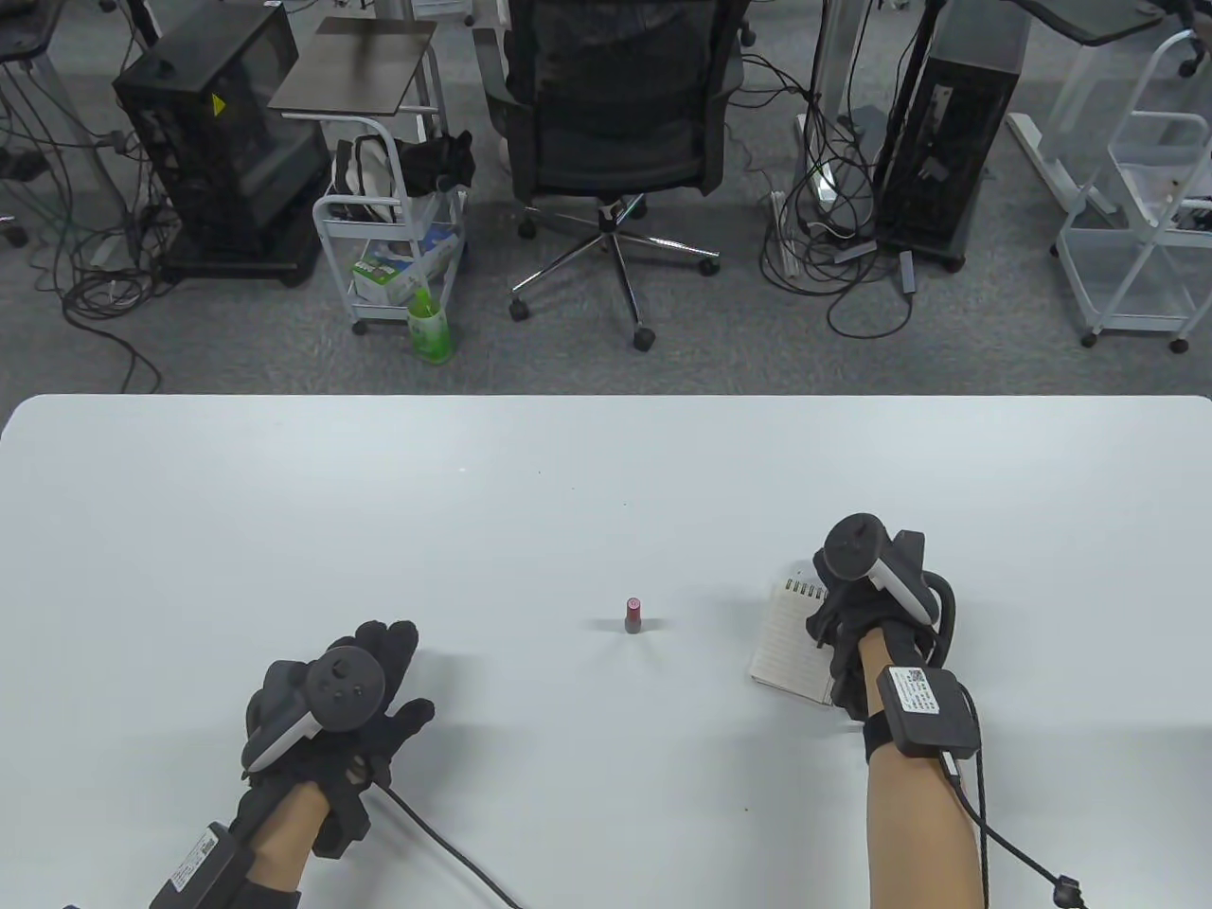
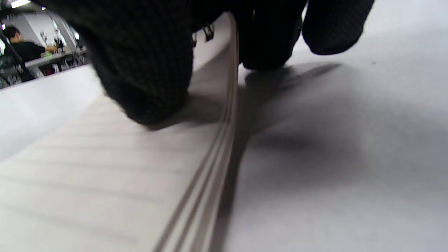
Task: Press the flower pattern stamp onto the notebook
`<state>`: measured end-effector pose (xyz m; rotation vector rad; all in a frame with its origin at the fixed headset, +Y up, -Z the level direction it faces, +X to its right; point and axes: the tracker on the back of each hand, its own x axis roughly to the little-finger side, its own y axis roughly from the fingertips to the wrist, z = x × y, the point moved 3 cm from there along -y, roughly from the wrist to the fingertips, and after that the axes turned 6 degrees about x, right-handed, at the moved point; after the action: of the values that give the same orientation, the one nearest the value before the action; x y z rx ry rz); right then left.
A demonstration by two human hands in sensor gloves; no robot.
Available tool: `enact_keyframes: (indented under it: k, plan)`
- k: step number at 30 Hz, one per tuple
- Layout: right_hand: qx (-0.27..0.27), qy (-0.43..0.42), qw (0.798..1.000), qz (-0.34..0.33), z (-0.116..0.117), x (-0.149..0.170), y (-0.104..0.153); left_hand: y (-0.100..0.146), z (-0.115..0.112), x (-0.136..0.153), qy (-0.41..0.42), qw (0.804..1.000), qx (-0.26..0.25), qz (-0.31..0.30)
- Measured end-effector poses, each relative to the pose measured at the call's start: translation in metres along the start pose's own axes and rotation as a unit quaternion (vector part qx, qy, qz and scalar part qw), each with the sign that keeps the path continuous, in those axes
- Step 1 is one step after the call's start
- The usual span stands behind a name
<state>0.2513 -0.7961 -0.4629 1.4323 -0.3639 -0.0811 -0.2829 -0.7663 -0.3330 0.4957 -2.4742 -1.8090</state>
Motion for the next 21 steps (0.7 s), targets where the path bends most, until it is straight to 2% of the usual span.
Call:
enact_keyframes:
  k: [3,9,16,21]
  plan:
    - [0.019,-0.022,1.000,0.000,-0.011,0.001,0.005,0.000,0.000,0.000,0.000,1.000,0.000,-0.002]
    - [0.007,-0.171,0.985,-0.023,-0.036,-0.009,0.026,0.000,0.000,0.000,0.004,1.000,-0.003,-0.006]
    - [-0.012,-0.240,0.964,-0.114,-0.058,-0.057,0.070,0.000,-0.001,-0.002,0.001,1.000,-0.003,-0.013]
    - [-0.064,-0.266,0.946,-0.176,-0.053,-0.102,0.105,0.000,-0.002,-0.002,0.002,1.000,-0.002,-0.015]
